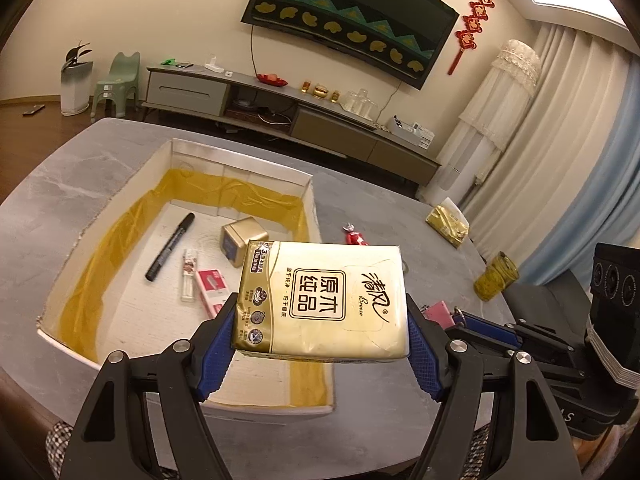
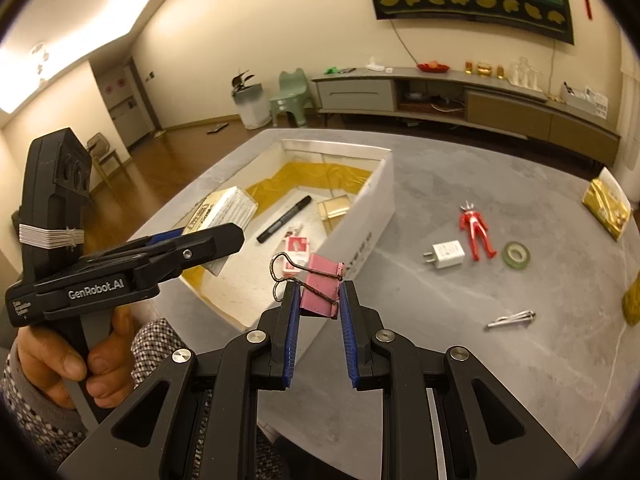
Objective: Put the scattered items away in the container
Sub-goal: 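Carry the tissue pack with the left tool while the right tool carries the binder clip over the box, then open the left tool to drop the tissue pack while the right tool drops the binder clip, then withdraw both open tools from the box toward the table items, then move the left tool to the white charger while the right tool approaches the silver nail clipper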
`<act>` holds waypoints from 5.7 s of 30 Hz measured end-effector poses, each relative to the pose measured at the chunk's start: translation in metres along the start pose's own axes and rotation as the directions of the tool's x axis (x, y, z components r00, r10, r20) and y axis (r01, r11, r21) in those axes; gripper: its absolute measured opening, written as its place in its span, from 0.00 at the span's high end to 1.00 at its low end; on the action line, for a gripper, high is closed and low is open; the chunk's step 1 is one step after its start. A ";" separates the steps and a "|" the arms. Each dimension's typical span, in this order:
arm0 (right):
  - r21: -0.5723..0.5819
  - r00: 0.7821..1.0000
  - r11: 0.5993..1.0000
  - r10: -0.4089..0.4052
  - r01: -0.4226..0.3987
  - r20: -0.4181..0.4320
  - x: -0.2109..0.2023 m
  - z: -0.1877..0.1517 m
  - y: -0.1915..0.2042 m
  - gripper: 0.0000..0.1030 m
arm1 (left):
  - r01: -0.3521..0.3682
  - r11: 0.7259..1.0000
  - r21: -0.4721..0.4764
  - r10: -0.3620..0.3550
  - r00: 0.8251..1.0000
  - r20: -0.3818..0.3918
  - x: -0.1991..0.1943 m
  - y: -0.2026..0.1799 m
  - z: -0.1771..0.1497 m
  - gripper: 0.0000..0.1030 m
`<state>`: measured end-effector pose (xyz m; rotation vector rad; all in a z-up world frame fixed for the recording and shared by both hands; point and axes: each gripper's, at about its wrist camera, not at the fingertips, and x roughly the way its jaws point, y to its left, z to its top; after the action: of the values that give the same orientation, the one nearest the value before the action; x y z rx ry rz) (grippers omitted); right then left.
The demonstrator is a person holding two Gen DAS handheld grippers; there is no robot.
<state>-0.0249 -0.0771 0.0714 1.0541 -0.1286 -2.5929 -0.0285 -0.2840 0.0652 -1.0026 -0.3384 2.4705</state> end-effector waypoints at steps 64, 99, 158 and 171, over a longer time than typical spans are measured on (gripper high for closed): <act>-0.199 0.943 0.976 0.014 -0.084 -0.331 0.160 0.040 0.065 0.77 | -0.171 0.985 0.003 0.169 0.971 -0.170 0.036 0.122 0.024 0.25; -0.143 0.956 0.984 0.061 -0.106 -0.287 0.120 0.029 0.061 0.75 | -0.162 0.984 0.073 0.172 0.973 -0.153 0.009 0.070 0.008 0.25; 0.415 0.972 0.882 -0.170 0.224 -0.163 0.083 -0.073 -0.252 0.75 | -0.092 0.968 0.235 0.158 0.948 -0.278 0.226 -0.120 0.017 0.25; 0.341 0.980 0.919 -0.184 0.199 -0.077 0.083 -0.063 -0.245 0.77 | -0.240 0.927 0.289 0.309 0.925 -0.220 0.302 -0.101 0.012 0.25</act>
<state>-0.1042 0.1268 -0.0798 1.3010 -0.5147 -2.7860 -0.1974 -0.0481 -0.0675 -1.3175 0.2223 2.4936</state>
